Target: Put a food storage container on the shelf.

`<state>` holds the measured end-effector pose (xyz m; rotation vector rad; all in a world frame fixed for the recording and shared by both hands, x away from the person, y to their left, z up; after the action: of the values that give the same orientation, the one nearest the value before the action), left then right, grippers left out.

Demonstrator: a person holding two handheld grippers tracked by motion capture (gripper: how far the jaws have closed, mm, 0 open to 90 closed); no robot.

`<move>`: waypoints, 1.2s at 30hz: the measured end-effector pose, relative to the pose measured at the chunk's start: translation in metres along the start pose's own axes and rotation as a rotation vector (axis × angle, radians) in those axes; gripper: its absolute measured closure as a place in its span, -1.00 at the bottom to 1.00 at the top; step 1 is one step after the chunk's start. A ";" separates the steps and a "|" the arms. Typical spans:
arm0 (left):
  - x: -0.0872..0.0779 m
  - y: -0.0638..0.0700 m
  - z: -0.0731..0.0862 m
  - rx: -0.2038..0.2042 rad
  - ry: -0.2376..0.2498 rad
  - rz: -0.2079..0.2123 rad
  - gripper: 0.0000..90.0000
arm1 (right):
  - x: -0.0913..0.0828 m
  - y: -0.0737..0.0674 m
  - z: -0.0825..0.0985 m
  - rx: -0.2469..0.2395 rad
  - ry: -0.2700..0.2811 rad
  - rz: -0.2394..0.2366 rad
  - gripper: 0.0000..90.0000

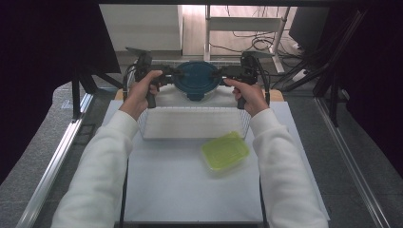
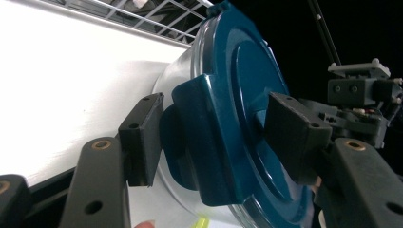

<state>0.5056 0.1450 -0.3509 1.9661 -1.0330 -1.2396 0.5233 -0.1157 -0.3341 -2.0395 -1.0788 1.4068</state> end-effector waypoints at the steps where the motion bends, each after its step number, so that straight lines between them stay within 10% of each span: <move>1: 0.000 0.000 0.000 0.005 0.001 0.000 -0.12 | 0.001 0.001 0.001 0.005 -0.005 -0.003 -0.23; 11: -0.002 0.003 0.001 0.056 0.063 -0.125 -0.59 | 0.006 -0.009 0.005 -0.106 0.025 0.110 -0.61; 16: -0.015 0.012 0.009 0.150 0.086 -0.203 -0.66 | 0.001 -0.022 0.012 -0.202 0.060 0.221 -0.81; 25: -0.043 0.032 0.053 0.321 0.096 -0.321 -0.54 | -0.032 -0.038 0.038 -0.329 0.119 0.252 -0.75; 36: -0.057 0.038 0.127 0.428 0.082 -0.354 -0.44 | -0.062 -0.032 0.095 -0.473 0.128 0.267 -0.61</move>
<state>0.3626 0.1639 -0.3442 2.5971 -0.9990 -1.1710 0.4135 -0.1533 -0.3122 -2.6547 -1.2054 1.1964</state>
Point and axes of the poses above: each handheld gripper's, and its own axes: x roughly forward along the jaws, z roughly out of its underside, y roughly to its right, the point moved 4 cm from there along x, roughly forward along the jaws, and after that the axes turned 12 degrees about -y, right-handed, at the moved point
